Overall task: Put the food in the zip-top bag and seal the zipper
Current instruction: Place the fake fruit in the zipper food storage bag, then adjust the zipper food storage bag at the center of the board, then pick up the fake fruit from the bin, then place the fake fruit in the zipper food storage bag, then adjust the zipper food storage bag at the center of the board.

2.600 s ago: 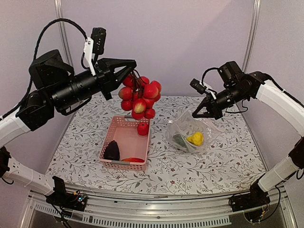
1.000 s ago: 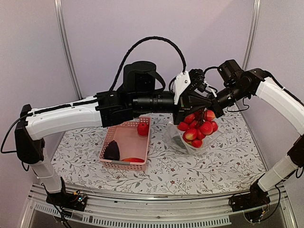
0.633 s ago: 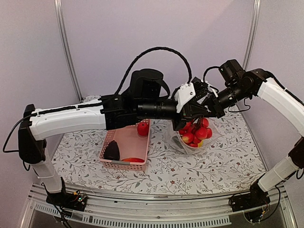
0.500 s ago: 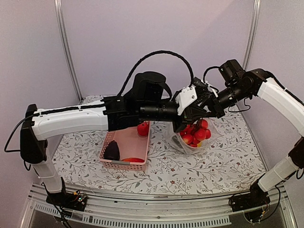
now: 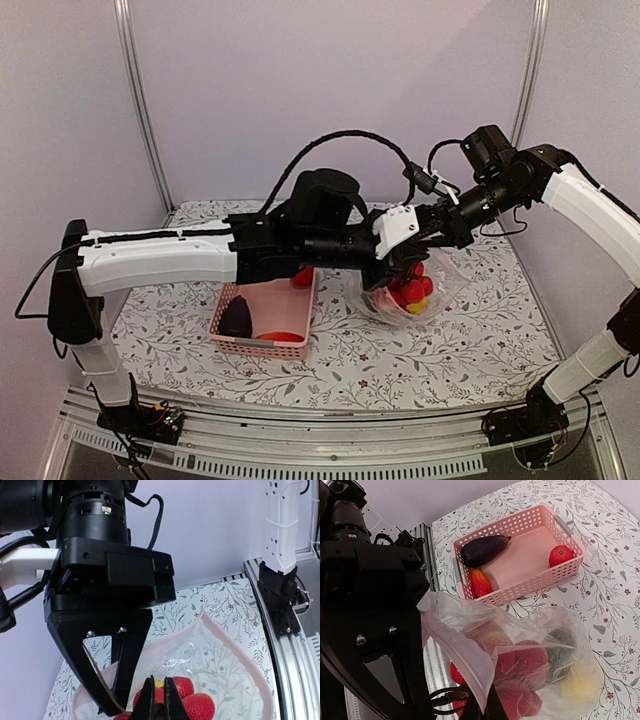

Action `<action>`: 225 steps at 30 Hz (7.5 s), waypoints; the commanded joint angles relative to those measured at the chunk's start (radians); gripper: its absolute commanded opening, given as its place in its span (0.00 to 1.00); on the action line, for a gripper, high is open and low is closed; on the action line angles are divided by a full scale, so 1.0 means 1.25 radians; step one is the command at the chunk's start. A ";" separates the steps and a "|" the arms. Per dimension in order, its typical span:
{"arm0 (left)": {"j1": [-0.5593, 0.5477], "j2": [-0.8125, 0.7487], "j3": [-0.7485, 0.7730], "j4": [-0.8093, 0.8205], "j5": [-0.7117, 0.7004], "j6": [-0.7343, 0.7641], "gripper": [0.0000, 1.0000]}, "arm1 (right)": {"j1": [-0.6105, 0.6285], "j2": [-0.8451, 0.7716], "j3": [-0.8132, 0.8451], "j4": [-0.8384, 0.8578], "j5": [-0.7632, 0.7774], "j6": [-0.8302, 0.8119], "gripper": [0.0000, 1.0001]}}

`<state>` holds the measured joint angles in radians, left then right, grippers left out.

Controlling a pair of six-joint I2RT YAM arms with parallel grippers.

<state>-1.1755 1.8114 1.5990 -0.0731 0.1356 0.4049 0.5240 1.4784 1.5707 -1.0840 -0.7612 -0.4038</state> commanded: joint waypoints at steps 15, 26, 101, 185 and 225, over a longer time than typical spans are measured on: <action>-0.027 -0.030 -0.030 0.018 -0.106 0.022 0.35 | -0.012 -0.011 0.038 0.042 0.100 0.046 0.00; -0.101 -0.238 -0.236 0.338 -0.268 -0.058 0.61 | -0.188 0.041 0.160 0.106 0.164 0.095 0.00; 0.408 0.204 -0.076 -0.240 -0.213 -0.718 0.68 | -0.242 -0.121 -0.396 0.403 -0.129 -0.032 0.00; -0.172 0.037 0.020 -0.075 -0.459 -0.138 0.74 | 0.053 -0.026 -0.020 -0.007 0.001 -0.052 0.00; -0.183 0.134 0.321 -0.429 -0.469 0.001 0.00 | 0.053 -0.040 0.074 -0.002 0.149 -0.027 0.00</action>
<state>-1.4220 2.0609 2.0769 -0.7330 -0.3813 0.3664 0.5869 1.4231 1.6295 -1.1137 -0.6395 -0.4603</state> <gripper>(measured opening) 0.004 0.006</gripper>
